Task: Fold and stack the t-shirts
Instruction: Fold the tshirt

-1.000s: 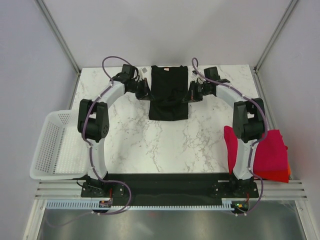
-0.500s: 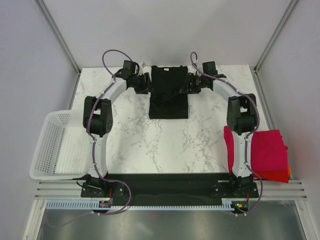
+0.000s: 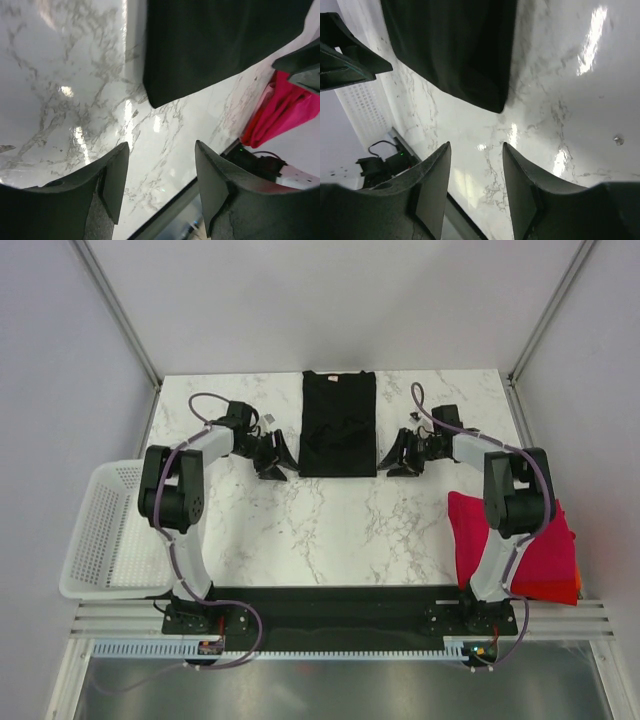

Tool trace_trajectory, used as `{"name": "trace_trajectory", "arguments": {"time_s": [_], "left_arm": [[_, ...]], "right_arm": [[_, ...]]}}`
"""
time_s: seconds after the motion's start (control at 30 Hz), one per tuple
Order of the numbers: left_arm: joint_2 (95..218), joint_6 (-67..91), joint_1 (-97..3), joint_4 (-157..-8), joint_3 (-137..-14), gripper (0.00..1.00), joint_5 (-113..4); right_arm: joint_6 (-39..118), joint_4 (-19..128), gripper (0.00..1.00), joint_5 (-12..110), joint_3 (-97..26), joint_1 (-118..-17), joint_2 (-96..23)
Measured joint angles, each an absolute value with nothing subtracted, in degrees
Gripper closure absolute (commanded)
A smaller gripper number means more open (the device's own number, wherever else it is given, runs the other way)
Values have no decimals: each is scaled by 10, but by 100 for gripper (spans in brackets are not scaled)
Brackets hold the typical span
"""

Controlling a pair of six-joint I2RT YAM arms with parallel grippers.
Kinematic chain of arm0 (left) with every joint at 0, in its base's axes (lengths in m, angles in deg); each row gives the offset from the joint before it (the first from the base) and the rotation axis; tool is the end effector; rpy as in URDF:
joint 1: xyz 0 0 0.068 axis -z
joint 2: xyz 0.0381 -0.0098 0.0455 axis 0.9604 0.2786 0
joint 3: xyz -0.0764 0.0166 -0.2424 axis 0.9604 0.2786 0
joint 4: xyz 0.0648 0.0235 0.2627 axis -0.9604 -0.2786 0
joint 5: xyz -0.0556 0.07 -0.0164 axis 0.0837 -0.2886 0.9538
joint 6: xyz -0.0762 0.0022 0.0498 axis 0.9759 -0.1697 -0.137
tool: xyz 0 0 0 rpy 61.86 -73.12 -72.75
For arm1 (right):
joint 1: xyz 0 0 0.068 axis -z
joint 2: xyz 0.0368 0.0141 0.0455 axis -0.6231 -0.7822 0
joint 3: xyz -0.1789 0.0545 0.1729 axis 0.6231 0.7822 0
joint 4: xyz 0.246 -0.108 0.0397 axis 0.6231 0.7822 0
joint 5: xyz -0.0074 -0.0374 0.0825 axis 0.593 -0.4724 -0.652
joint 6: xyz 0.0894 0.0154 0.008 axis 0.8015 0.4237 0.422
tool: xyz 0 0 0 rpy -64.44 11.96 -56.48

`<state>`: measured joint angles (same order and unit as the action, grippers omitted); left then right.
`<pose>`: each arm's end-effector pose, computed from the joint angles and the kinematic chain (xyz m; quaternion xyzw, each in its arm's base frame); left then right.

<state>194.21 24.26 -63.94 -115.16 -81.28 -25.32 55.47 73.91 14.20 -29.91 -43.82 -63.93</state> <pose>0.4020 -0.1205 0.1149 -0.0427 0.9268 -0.3590 0.1012 0.3997 0.0918 0.1184 0.0403 0.9032 0.3956 0.1616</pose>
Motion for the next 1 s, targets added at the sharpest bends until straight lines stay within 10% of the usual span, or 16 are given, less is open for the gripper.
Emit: {"name": "trace_trajectory", "arguments": {"time_s": [0.77,1.0], "left_arm": [[2046,341,-634,-1090,-828,41,-147],[2069,345,-625,-1086,-851,82,-162]], "right_arm": [[690,658,50,50,-303,-440,-762],[696,649,67,45,-314,-440,-779]]}}
